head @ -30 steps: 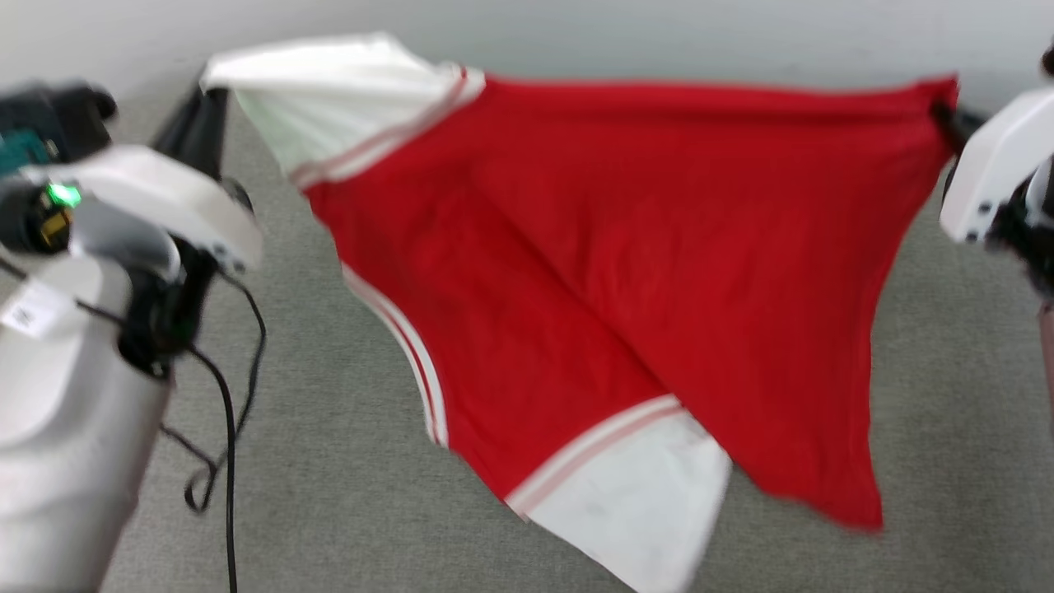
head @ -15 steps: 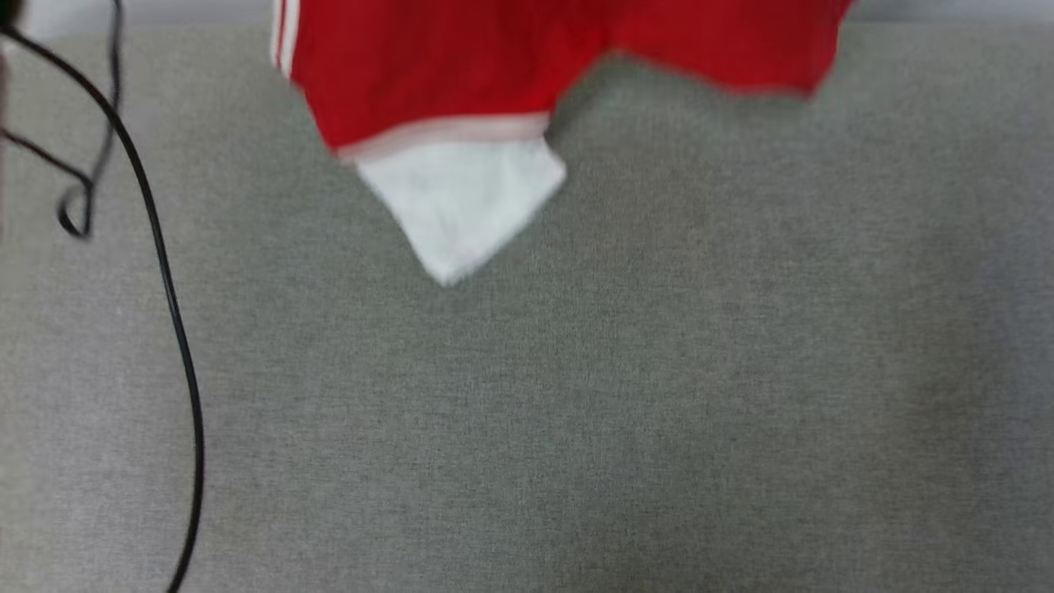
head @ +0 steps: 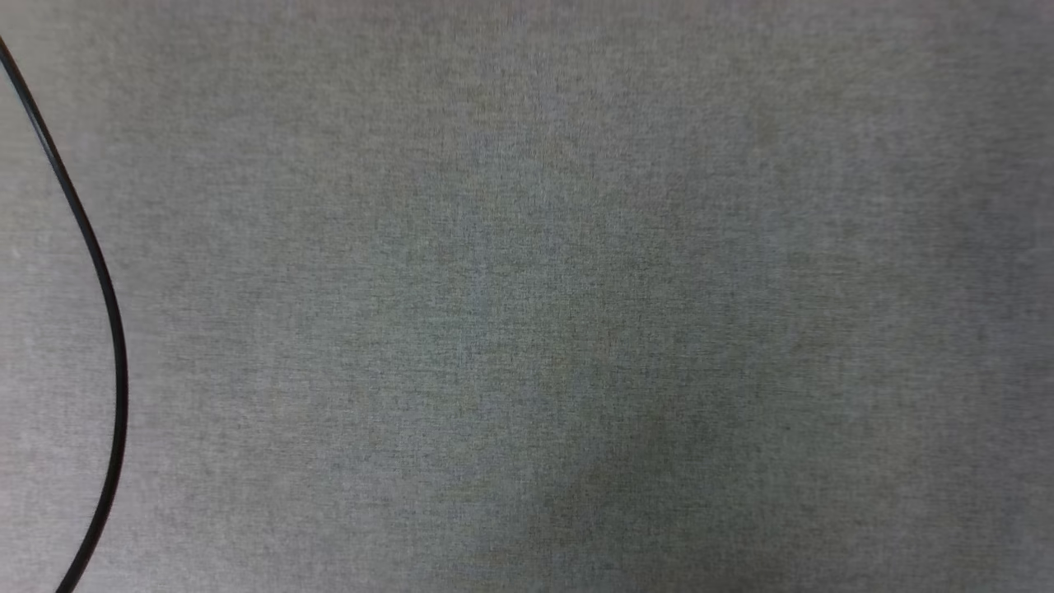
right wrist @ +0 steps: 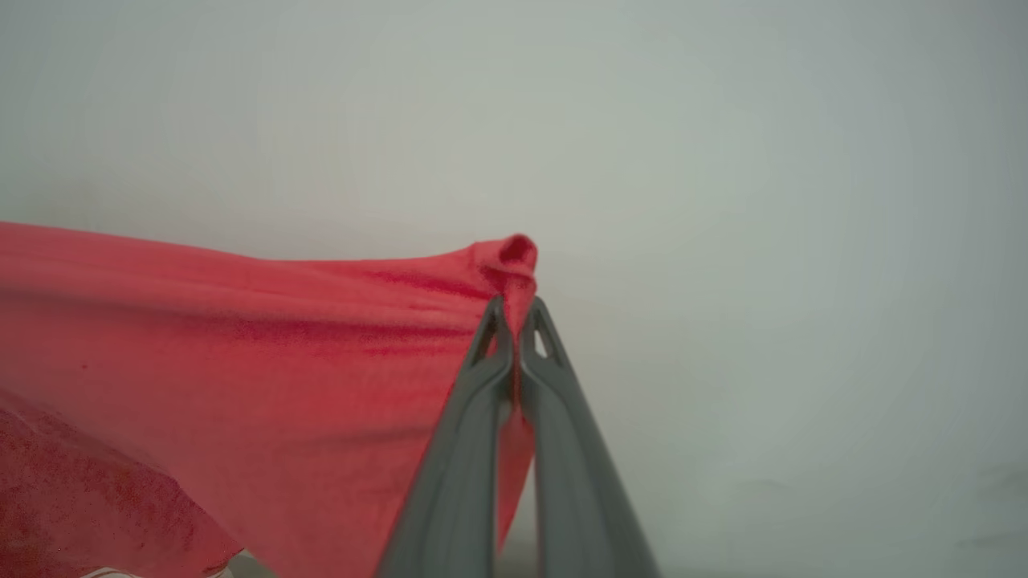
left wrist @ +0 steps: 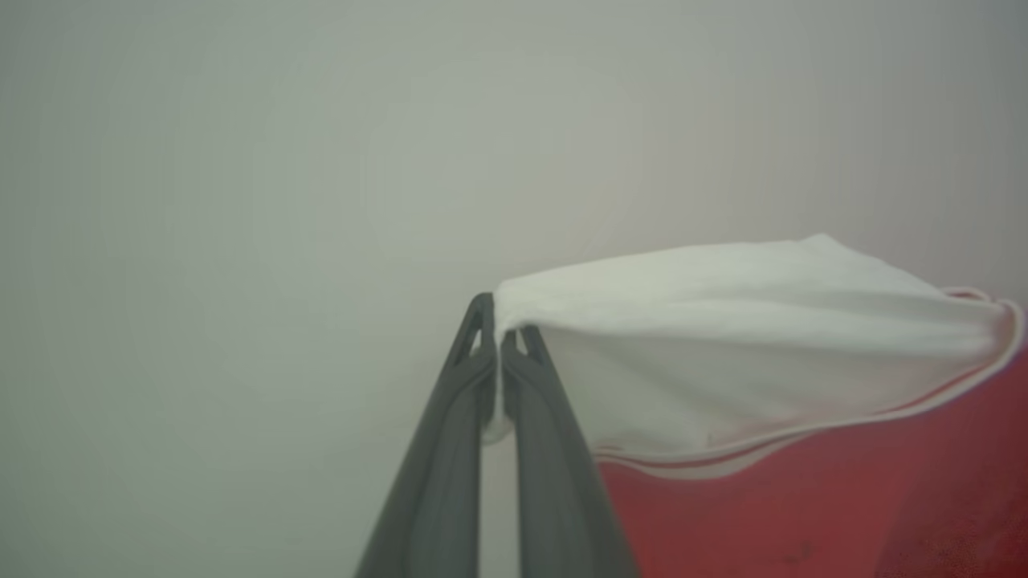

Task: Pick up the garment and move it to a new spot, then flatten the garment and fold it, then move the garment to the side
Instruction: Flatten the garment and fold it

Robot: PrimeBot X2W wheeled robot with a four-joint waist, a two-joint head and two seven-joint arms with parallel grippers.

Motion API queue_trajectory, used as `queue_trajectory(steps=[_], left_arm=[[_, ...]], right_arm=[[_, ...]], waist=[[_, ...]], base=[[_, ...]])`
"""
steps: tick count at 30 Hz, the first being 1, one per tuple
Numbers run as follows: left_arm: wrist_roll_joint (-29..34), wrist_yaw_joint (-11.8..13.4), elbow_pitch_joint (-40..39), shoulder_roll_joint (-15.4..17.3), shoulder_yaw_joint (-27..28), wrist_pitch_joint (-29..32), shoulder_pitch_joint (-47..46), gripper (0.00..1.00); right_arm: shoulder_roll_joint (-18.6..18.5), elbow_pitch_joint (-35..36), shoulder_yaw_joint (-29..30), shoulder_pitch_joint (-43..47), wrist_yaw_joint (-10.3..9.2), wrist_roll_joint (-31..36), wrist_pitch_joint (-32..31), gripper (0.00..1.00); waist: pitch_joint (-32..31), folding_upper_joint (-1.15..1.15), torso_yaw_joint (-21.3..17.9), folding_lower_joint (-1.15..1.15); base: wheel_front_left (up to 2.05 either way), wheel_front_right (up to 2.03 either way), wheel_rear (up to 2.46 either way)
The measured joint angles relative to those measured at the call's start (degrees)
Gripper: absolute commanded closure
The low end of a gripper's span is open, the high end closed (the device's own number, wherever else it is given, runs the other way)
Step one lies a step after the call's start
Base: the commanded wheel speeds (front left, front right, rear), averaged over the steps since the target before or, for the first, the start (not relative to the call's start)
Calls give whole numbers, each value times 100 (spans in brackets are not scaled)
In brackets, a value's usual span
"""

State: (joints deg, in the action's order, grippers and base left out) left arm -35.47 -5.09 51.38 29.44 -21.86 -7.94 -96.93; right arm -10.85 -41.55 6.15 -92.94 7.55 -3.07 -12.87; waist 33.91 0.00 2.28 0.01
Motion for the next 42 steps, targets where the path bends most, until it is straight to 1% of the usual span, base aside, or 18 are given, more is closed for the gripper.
queue_trajectory(steps=[3, 7, 11, 14, 20, 26, 32, 35, 38, 42], left_arm=[[-146, -78, 289, -42, 26, -85, 34, 100], [-360, -191, 657, -131, 21, -83, 297, 100], [-688, -244, 951, -134, 19, -24, 850, 100], [-1111, -246, 733, -183, -51, 45, 1466, 100], [-1848, -247, 32, -57, -350, -63, 3194, 100], [-2277, -250, -514, 90, -479, -424, 4819, 100], [-2312, -242, -1002, 199, -353, -646, 6091, 100], [-2326, -79, -1351, 204, -232, -681, 6751, 100], [-2340, 100, -1726, 235, -177, -687, 7408, 100], [-2429, 477, -2345, 261, -129, -688, 8272, 100]], right_arm=[[73, -227, -104, -15, 0, 11, 130, 100], [52, -603, -233, 27, 0, -96, 271, 100], [44, -937, -531, 440, 1, -345, 455, 100], [-31, -1068, -735, 974, 1, -645, 623, 100], [-220, -1062, -1078, 2395, 1, -1305, 876, 100], [-390, -644, -1340, 3945, 9, -1850, 1053, 100], [-541, 3, -1474, 5239, 11, -2237, 916, 100], [-636, 422, -1490, 5929, 15, -2323, 828, 100], [-702, 881, -1372, 6656, 31, -2345, 726, 100], [-658, 1550, -1047, 7653, 33, -2349, 483, 100]], waist=[[233, 0, 16, 0], [435, 0, 59, 0], [388, 0, 53, 0], [226, 0, 40, -1], [-203, 0, 40, -1], [-724, 0, 64, -2], [-1291, 0, 49, -3], [-1602, 0, 41, -3], [-1914, 0, 36, -3], [-2319, 0, 30, -4]], base=[[0, 0, 0], [0, 0, 0], [0, 0, 0], [0, 0, 0], [0, 0, 0], [0, 0, 0], [0, 0, 0], [0, 0, 0], [0, 0, 0], [0, 0, 0]])
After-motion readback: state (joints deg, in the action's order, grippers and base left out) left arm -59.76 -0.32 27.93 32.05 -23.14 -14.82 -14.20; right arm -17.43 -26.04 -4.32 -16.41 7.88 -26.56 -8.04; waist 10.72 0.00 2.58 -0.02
